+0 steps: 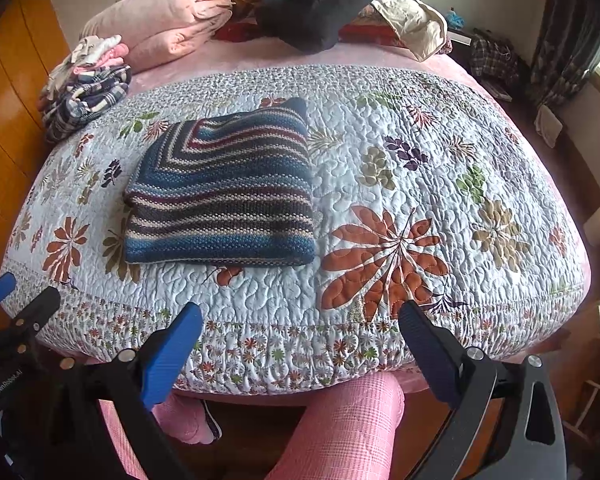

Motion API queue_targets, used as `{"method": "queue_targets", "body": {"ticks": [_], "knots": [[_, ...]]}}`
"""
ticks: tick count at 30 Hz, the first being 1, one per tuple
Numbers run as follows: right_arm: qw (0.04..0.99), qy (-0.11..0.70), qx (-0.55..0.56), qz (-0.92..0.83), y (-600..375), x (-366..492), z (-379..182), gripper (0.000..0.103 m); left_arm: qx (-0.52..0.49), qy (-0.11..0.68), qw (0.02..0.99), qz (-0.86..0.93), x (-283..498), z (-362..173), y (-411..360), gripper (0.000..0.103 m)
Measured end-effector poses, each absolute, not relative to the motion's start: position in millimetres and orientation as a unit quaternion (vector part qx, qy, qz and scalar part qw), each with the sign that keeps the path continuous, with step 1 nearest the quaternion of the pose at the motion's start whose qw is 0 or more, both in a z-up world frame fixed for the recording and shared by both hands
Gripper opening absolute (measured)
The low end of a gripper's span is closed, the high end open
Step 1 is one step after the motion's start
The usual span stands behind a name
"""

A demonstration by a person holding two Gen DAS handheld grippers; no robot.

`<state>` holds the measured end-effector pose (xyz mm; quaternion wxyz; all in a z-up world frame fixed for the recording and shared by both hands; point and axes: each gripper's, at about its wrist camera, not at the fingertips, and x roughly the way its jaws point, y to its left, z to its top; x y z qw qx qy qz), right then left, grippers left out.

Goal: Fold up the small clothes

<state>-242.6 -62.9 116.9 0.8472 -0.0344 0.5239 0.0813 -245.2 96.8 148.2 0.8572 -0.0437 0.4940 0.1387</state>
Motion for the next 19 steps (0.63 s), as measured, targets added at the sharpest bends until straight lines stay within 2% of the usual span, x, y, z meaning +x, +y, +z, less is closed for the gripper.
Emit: {"method": "queue_targets", "body": {"ticks": [19], "knots": [[0.847, 0.526, -0.021, 0.076, -67.0, -238.8, 117.2, 0.099, -0.044, 0.495, 0.856, 0.142, -245.0, 148.4, 98.5, 0.089]]}}
